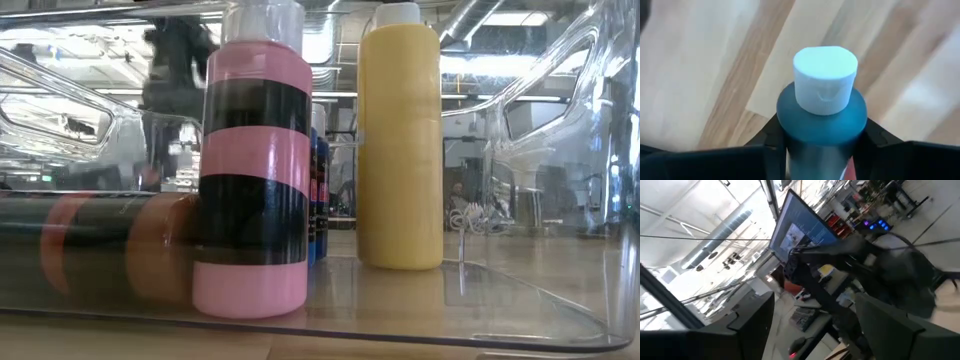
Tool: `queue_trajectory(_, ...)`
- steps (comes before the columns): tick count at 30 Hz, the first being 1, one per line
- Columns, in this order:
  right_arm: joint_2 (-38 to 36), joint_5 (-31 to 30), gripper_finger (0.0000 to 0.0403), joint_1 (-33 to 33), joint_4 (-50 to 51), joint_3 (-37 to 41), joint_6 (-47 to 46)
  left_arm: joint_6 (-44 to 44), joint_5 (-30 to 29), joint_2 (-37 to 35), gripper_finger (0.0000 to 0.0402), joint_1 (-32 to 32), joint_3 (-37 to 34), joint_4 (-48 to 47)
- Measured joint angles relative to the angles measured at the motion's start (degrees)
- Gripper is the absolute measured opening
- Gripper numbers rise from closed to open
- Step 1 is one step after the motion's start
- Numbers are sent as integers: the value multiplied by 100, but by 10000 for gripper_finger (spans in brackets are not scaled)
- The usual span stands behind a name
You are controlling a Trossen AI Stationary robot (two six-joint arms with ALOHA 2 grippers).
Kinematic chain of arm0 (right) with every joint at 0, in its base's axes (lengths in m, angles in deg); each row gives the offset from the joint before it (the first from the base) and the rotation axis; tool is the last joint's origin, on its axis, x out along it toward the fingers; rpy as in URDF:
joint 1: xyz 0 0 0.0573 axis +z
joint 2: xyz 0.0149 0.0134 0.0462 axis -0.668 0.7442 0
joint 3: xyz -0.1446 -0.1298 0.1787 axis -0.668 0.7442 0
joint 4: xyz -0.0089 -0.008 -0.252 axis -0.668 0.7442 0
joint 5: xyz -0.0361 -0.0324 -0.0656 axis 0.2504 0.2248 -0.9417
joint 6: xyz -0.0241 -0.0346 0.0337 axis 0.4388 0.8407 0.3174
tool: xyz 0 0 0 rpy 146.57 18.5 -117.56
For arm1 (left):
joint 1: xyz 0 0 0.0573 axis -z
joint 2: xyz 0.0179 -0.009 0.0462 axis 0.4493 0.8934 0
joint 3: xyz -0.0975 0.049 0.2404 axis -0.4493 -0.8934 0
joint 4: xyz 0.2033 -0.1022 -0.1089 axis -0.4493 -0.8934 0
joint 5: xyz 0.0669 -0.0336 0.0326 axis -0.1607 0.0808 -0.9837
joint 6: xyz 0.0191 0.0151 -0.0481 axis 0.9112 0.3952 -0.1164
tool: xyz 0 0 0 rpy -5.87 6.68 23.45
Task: Pick & Place Paint Supplies
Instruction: Put the black paint bottle into the transparent bin
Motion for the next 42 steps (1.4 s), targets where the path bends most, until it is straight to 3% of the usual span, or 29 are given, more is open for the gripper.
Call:
queue_trajectory(8, -466, 1465, 270, 13, -195, 0, 380, -1120, 423, -2393, 97, 576, 0, 292)
queue_trajectory(12, -883, 1876, 270, 10, 209, 0, 385, -2079, 312, -3188, 97, 1457, 0, 1006)
queue_trajectory(16, -1366, 2008, 270, 129, 841, 0, 430, -2925, -450, -3374, 97, 2704, 0, 1903)
queue_trajectory(21, -1925, 1927, 270, 588, 1361, 0, 793, -3505, -1870, -2875, 98, 4425, 49, 3043)
queue_trajectory(27, -2427, 920, 270, 1479, 2110, 0, 1262, -3429, -3402, -1331, 98, 5775, 1077, 3479)
queue_trajectory(35, -2481, -720, 270, 2536, 3126, 0, 1317, -2542, -3724, 570, 98, 6280, 2940, 3719)
queue_trajectory(42, -2196, -1528, 270, 3074, 3152, 0, 1270, -2028, -4267, 1178, 98, 6415, 3257, 4838)
